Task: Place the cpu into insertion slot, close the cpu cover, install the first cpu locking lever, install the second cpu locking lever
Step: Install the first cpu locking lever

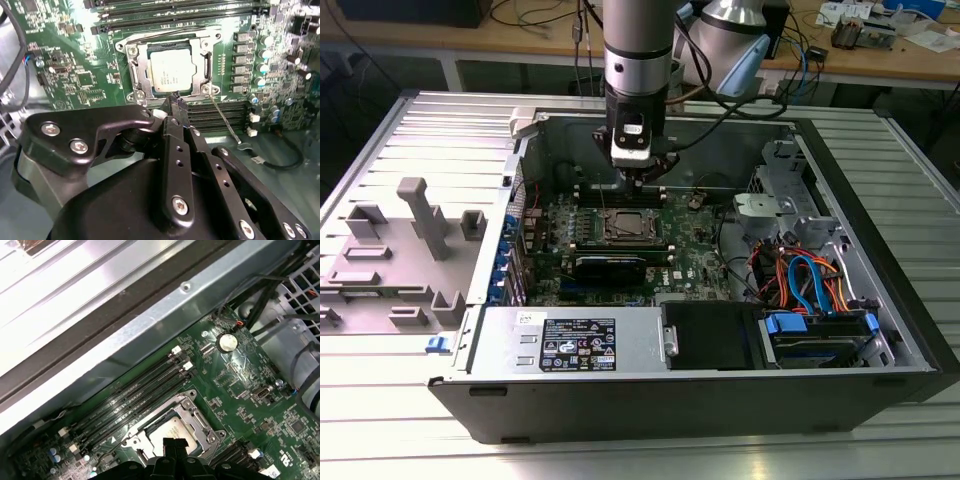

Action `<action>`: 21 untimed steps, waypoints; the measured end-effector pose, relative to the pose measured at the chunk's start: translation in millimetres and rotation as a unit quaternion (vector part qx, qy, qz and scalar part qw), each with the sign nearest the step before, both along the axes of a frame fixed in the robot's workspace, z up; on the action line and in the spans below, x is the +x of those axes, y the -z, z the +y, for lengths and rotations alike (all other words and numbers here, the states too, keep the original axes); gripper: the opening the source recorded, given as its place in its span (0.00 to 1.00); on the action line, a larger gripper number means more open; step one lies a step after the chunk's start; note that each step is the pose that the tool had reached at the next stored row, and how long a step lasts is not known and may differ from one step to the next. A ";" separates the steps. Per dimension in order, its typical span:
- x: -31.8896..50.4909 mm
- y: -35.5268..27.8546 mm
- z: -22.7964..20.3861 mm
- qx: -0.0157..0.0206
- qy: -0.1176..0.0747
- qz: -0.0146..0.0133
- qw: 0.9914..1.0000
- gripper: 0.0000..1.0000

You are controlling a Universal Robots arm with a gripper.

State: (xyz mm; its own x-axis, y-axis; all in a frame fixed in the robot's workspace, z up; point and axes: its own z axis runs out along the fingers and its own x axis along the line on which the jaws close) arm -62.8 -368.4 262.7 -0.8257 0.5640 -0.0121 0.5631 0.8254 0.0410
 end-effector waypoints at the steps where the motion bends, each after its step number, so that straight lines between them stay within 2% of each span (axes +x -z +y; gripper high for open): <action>1: 0.0 0.0 0.0 0.000 -0.009 0.000 1.000 0.11; 2: 0.0 0.0 0.0 0.000 -0.022 0.000 1.000 0.11; 4: 0.0 0.0 0.0 0.000 -0.031 0.000 1.000 0.11; 14: 0.0 0.0 0.0 0.000 -0.037 0.000 0.999 0.11; 15: 0.0 0.0 0.0 0.000 -0.053 0.000 0.999 0.11; 16: 0.0 0.0 0.0 0.000 -0.071 0.000 0.997 0.11; 18: 0.0 0.0 0.0 0.000 -0.093 0.000 0.996 0.11; 20: -0.1 0.0 0.0 0.000 -0.114 0.000 0.993 0.11; 21: 0.0 0.0 0.0 0.000 -0.126 0.000 0.992 0.11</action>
